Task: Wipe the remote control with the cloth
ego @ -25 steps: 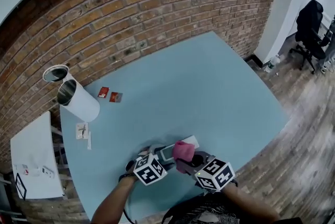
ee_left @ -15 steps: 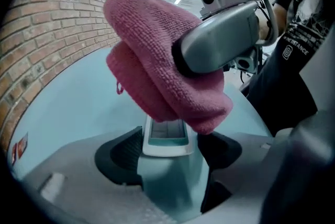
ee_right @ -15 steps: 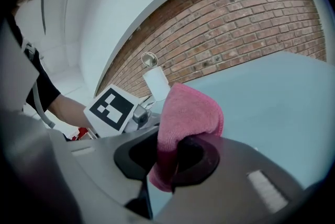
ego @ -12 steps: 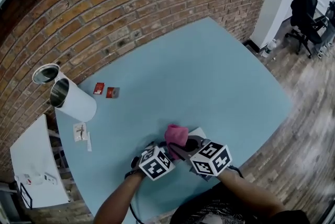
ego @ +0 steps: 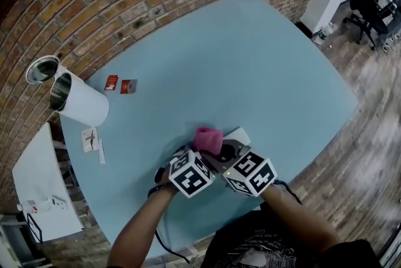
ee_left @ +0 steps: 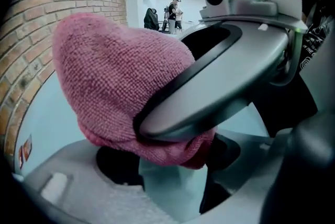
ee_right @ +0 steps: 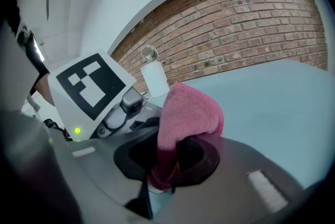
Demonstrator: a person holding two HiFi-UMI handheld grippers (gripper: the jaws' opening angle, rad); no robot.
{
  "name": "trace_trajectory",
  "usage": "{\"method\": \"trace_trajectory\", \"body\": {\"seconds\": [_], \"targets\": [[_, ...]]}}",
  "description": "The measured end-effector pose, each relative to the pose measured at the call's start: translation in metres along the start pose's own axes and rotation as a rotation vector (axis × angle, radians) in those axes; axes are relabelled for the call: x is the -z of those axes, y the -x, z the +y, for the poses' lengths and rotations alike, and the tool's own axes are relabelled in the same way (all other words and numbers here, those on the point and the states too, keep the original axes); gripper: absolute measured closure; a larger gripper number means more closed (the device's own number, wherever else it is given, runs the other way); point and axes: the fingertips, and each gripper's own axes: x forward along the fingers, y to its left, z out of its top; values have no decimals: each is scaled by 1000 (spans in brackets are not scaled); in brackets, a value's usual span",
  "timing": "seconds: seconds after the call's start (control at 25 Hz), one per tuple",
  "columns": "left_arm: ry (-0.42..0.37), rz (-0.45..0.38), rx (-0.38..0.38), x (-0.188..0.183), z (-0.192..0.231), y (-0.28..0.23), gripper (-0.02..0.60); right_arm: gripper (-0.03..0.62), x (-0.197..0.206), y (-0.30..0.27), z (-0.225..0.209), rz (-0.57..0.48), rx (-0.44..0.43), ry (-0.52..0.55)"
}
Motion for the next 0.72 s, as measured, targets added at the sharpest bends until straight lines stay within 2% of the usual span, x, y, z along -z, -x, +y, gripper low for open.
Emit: {"method": "trace_trajectory", "body": {"seconds": [0.28, 0.56, 0.72], "targets": [[6, 15, -14, 0, -2, -2, 272, 530, 2, 11, -8, -5, -27, 11], [10, 14, -4, 2, -3, -2, 275, 530, 8, 28, -21, 2, -67, -49], [19, 55, -7, 3, 0, -3, 276, 528, 7, 35, -31, 3, -81, -49]]}}
